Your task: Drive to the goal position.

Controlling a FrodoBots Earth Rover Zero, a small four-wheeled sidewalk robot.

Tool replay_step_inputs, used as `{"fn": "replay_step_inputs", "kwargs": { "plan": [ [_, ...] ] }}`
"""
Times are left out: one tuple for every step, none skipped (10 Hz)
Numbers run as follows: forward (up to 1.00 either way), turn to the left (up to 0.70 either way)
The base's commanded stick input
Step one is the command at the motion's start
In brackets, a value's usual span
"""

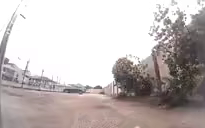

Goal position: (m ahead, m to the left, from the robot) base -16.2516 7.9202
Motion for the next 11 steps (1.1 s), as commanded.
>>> {"fn": "replay_step_inputs", "kwargs": {
  "plan": [
    [0.08,0.0],
    [0.08,0.0],
    [0.08,0.0],
    [0.08,0.0],
    [0.08,0.0],
    [0.08,0.0],
    [0.08,0.0],
    [0.08,0.0],
    [0.08,0.0],
    [0.08,0.0],
    [0.08,0.0]
  ]
}}
